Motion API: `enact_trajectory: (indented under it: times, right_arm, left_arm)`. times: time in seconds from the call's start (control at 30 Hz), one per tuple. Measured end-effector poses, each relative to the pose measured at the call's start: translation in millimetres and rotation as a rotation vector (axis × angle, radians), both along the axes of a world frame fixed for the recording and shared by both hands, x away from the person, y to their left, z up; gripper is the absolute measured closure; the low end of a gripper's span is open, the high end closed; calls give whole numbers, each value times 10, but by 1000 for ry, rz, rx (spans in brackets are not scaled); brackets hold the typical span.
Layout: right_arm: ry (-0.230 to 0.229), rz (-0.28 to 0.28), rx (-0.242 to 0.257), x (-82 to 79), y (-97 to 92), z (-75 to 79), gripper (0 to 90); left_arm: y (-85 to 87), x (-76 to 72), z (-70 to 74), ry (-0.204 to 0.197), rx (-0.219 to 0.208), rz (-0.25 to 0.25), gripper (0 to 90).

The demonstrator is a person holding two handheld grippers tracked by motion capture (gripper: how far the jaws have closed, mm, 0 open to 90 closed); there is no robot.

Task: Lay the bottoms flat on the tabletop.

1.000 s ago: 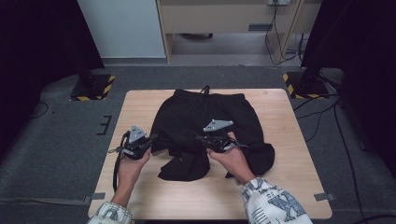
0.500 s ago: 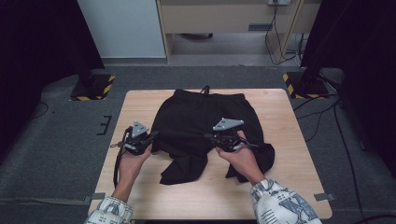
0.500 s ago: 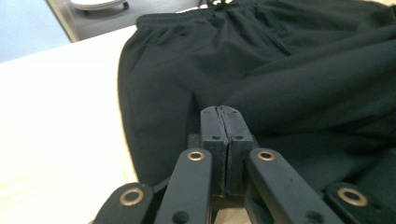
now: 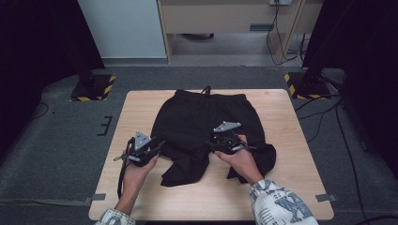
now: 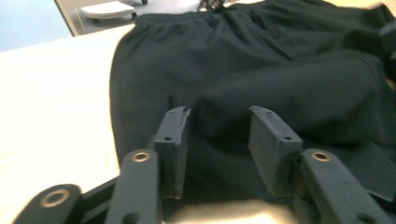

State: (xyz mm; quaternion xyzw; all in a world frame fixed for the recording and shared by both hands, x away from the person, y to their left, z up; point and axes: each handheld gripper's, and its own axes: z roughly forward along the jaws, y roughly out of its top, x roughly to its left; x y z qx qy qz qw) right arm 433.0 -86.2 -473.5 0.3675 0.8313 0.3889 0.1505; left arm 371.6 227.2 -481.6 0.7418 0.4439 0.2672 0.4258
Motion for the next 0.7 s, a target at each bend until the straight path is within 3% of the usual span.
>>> enact_trajectory:
  times: [0.13, 0.23, 0.3, 0.33, 0.4, 0.43, 0.47, 0.5, 0.6, 0.63, 0.7]
  right_arm:
    - [-31, 10, -1, -155, -104, 33, 448]
    - [-54, 2, -25, -241, -211, 42, 433]
    - [-65, -25, -54, -328, -421, 29, 364]
    - [-65, -25, -54, -328, -421, 29, 364]
    - [-52, -27, -69, -364, -555, -14, 297]
    - [-53, -49, -83, -401, -683, -71, 263]
    - [-53, -49, -83, -401, -683, -71, 263]
    - [-47, -70, -80, -448, -805, -133, 240]
    - [-39, -81, -73, -508, -925, -193, 242]
    - [-31, -90, -79, -573, -1025, -257, 245]
    - [-12, -101, -69, -619, -1113, -324, 246]
  left_arm:
    - [-183, -197, -13, 6, -23, -55, 493]
    - [-262, -228, -4, 1, -31, -73, 439]
    - [-370, -234, -30, 21, -71, -87, 386]
    - [-407, -230, -51, 32, -88, -96, 386]
    - [-528, -213, -134, 47, -49, -126, 372]
    - [-557, -205, -162, 54, -42, -136, 335]
    - [-583, -197, -188, 62, -42, -148, 335]
    - [-640, -175, -260, 82, -13, -166, 315]
    - [-677, -142, -333, 118, -17, -190, 340]
    - [-716, -101, -405, 146, -1, -197, 374]
    - [-733, -71, -451, 152, 24, -195, 435]
